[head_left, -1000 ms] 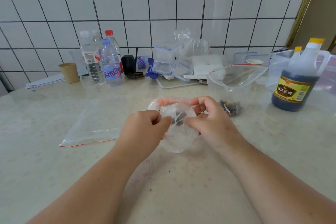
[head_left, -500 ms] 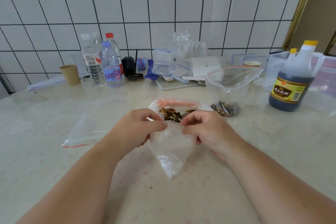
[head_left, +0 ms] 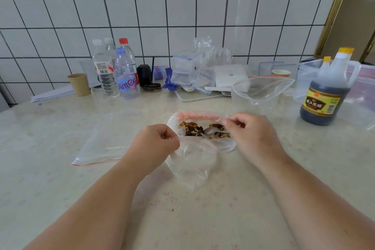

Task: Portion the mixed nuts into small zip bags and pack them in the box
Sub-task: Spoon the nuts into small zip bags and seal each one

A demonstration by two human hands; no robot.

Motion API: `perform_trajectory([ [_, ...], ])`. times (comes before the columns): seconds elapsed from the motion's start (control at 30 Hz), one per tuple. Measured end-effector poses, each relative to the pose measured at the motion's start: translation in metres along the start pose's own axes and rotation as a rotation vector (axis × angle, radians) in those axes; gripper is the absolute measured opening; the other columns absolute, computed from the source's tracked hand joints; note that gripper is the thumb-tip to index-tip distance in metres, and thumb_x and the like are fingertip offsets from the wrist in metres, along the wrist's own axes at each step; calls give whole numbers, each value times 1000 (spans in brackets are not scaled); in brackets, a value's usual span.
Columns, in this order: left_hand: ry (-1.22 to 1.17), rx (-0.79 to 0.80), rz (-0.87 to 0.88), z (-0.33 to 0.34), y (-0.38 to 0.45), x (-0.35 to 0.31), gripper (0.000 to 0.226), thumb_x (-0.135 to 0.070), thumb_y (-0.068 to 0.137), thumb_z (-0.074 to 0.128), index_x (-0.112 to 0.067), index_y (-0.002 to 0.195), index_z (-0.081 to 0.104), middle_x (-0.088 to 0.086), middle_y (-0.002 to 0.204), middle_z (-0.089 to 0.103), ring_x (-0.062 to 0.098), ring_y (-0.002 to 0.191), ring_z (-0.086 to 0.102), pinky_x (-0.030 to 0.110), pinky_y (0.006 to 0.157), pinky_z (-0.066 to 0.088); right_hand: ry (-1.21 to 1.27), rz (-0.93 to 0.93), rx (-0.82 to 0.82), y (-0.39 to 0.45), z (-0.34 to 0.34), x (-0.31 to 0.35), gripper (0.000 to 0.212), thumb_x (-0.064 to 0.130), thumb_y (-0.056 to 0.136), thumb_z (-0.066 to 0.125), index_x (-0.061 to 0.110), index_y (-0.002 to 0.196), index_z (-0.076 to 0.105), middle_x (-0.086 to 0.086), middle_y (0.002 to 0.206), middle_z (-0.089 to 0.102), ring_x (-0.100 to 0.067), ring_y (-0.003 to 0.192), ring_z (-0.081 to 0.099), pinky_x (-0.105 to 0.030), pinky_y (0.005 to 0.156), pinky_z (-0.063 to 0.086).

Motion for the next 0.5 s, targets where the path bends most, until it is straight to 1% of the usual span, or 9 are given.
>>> perform_trajectory([
  [0.03, -2, 3, -1, 1, 0, 0, 22, -14, 83, 67, -29, 68, 72, -11, 49, 60, 10, 40, 39, 22, 42, 34, -69, 23, -35, 4, -9, -3, 18, 33, 91, 65, 24, 77, 72, 15, 64, 63, -1, 60, 55, -12, 50, 33],
  [0.1, -1, 18, 0, 4, -1, 0, 20, -11, 84, 67, -25, 71, 74, -10, 49, 61, 10, 38, 38, 19, 41, 32, -207, 41, -53, 9, -18, -8, 15, 28, 91, 63, 25, 79, 72, 10, 84, 64, -11, 74, 57, -20, 57, 37],
  [0.17, -3, 36, 6, 6, -1, -1, 18, -10, 85, 67, -23, 74, 74, -10, 48, 61, 9, 37, 37, 18, 40, 31, -281, 22, -41, 12, -21, -9, 13, 24, 89, 63, 26, 81, 73, 5, 96, 61, -17, 85, 57, -27, 67, 40],
  [0.23, -7, 47, 8, 7, -1, -1, 16, -12, 86, 68, -21, 74, 74, -10, 48, 61, 9, 38, 37, 19, 40, 32, -290, 5, -46, 12, -23, -8, 10, 23, 87, 66, 27, 82, 74, 3, 97, 59, -19, 92, 57, -30, 73, 44],
  [0.3, -9, 55, 6, 7, -1, -2, 14, -16, 87, 71, -20, 74, 74, -11, 46, 59, 8, 37, 38, 19, 40, 34, -311, 10, -28, 13, -22, -9, 7, 24, 84, 71, 29, 87, 74, 4, 98, 56, -22, 101, 53, -33, 80, 46],
  [0.33, -5, 58, 6, 8, -1, -2, 14, -19, 88, 72, -20, 74, 74, -11, 46, 59, 8, 37, 37, 19, 40, 34, -330, 17, 6, 13, -19, -10, 11, 26, 82, 73, 31, 91, 73, 5, 98, 54, -22, 103, 51, -33, 83, 46],
  [0.43, 41, 57, 9, 8, -1, -2, 18, -26, 87, 74, -21, 70, 73, -12, 45, 58, 7, 37, 37, 21, 42, 35, -418, 71, 152, 11, -6, -18, 26, 30, 80, 72, 38, 105, 66, 8, 99, 49, -21, 104, 49, -32, 80, 41],
  [0.5, 60, 48, -8, 7, 1, 1, 23, -28, 86, 75, -23, 64, 70, -12, 44, 52, 6, 35, 37, 20, 40, 35, -465, 102, 233, 9, 1, -22, 33, 25, 82, 69, 39, 110, 60, 7, 104, 50, -21, 101, 53, -31, 77, 40],
])
Point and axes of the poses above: each hand's wrist, its own y-axis towards the middle knuckle, its own z-axis out of the palm, x = y × z, the point moved 10 cm from there along y, towards the middle knuckle
